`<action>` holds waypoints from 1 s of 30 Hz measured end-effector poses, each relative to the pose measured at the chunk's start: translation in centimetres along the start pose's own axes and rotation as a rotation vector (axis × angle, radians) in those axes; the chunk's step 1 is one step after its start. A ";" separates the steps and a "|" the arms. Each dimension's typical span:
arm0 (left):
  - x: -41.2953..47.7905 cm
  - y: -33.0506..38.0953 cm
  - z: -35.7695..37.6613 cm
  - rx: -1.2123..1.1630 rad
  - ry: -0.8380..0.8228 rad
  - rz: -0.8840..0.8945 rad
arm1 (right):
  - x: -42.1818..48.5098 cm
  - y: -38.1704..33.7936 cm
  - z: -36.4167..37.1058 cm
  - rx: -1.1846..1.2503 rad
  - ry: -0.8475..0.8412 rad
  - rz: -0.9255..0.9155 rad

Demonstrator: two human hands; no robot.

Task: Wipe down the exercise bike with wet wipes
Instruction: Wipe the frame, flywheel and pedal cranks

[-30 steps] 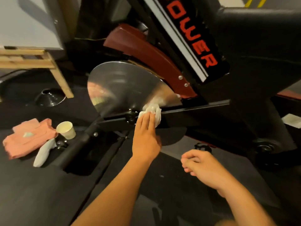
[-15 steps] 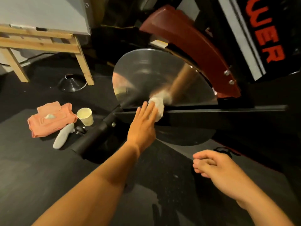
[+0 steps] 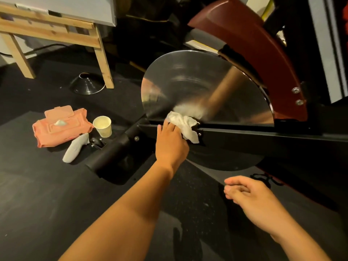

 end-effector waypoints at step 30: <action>0.1 -2.1 2.2 -0.146 0.215 -0.001 | -0.1 -1.8 0.7 0.066 0.070 0.000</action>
Point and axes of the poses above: each hand's wrist, its own x-axis towards the middle knuckle, its own z-axis out of the palm, y = z × x, the point moved 3 cm from there along x, towards the middle knuckle, and after that the axes turned 7 degrees about z, right-handed, at the moved point
